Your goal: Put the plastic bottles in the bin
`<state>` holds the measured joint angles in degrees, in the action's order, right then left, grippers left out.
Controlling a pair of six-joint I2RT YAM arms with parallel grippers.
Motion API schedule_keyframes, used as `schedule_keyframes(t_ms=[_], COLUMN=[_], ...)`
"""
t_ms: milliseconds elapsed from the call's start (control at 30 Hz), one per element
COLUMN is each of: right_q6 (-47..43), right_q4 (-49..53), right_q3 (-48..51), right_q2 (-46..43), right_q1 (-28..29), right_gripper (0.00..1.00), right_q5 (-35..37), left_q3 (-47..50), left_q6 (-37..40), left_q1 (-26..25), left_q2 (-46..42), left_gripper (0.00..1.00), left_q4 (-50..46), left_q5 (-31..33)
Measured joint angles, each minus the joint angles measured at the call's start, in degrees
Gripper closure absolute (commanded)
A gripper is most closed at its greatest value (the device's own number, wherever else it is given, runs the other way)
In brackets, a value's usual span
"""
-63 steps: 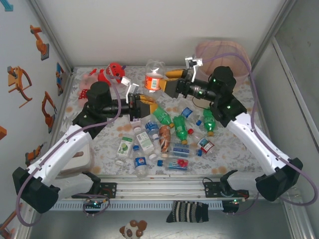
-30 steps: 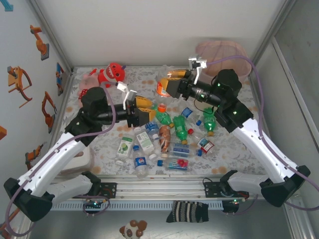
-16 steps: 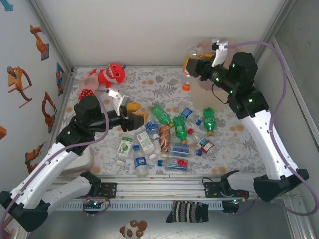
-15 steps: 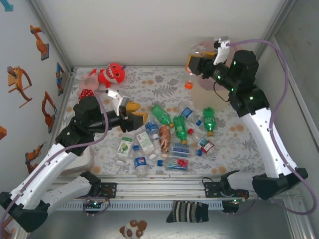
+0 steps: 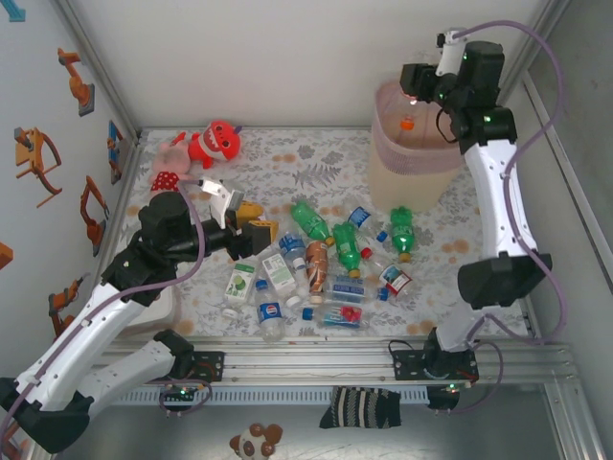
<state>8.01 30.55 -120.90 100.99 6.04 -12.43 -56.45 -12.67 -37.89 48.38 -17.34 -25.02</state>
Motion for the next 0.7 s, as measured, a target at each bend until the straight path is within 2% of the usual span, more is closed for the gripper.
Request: schedule_keyframes(t_ms=[167,433,700], right_q6=[-1.9,-3.23,-4.28], right_q4=[10.71,18.88,19.06], right_q3=[-10.71,-6.49,-3.52], right_q2=[10.43,14.34,20.02], right_q1=[-0.13,-0.13,-0.24], right_gripper=[0.47,0.47,0.45], right_q5=[-0.52,-2.84,-4.81], left_q3=[0.0,0.0,0.09], left_q6=[-0.04,-0.17,-0.81], left_q1=[0.0,0.0,0.0], left_q2=[0.0,0.24,0.17], left_gripper=[0.36,0.36,0.36], left_q4=[-0.52,-0.94,-1.86], left_q5=[1.64,3.54,5.66])
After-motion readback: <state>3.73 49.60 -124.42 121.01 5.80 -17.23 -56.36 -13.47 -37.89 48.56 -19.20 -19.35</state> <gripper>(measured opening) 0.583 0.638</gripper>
